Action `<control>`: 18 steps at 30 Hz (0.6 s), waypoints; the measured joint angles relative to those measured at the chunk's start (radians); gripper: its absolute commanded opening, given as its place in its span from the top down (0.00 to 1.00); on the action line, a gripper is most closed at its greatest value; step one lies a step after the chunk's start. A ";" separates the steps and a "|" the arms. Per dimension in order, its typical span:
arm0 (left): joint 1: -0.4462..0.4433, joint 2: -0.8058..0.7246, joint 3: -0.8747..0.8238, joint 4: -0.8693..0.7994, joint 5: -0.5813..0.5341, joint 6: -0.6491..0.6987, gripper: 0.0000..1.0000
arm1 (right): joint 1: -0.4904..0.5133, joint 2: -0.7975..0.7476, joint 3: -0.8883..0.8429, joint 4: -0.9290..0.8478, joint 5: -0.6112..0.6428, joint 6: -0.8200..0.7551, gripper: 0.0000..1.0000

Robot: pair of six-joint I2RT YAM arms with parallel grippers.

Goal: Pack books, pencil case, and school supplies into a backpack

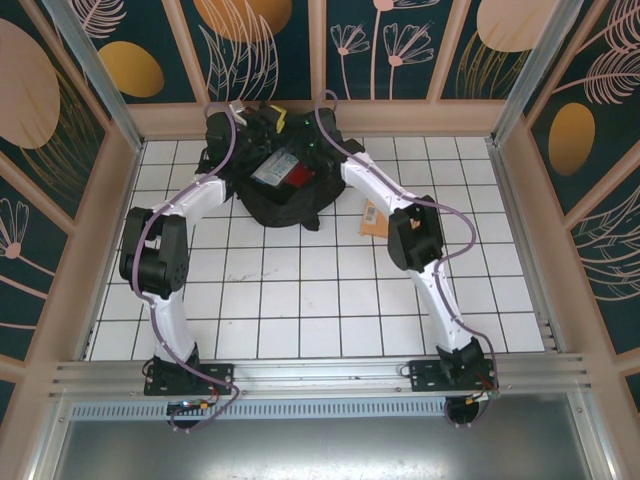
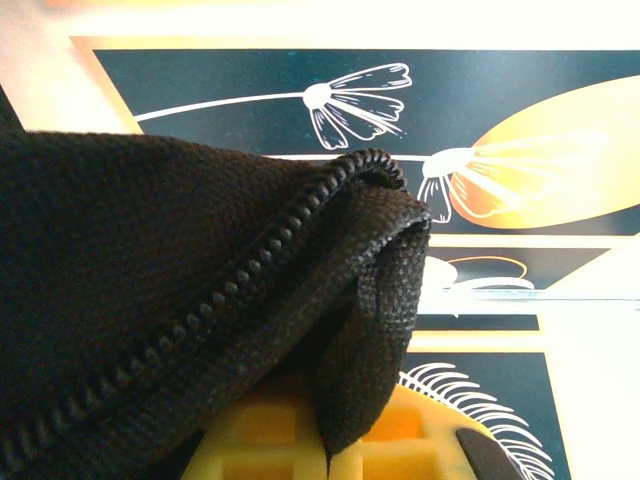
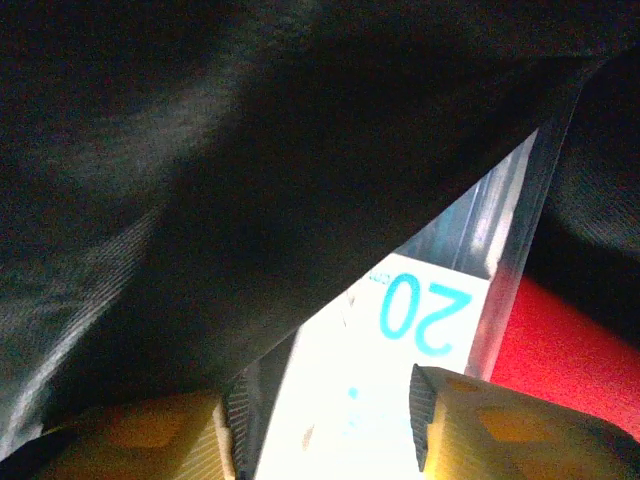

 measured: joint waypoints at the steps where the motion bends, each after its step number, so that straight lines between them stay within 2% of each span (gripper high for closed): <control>1: 0.000 0.002 0.001 0.000 -0.002 -0.001 1.00 | -0.002 -0.020 -0.025 -0.002 -0.014 -0.032 0.48; 5: 0.000 0.014 0.001 -0.001 -0.001 -0.003 1.00 | -0.002 -0.206 -0.251 0.016 -0.060 -0.226 0.48; 8: -0.002 0.030 0.001 -0.002 0.007 -0.003 1.00 | 0.007 -0.446 -0.509 0.086 -0.082 -0.332 0.48; 12: -0.003 0.037 0.001 -0.001 0.013 -0.003 1.00 | -0.011 -0.798 -0.809 0.182 -0.070 -0.394 0.49; 15: -0.003 0.037 0.001 -0.001 0.012 -0.003 1.00 | -0.114 -0.963 -0.942 0.206 -0.026 -0.400 0.44; 18: -0.003 0.037 0.001 -0.001 0.013 -0.003 1.00 | -0.299 -0.988 -1.038 0.218 0.046 -0.374 0.38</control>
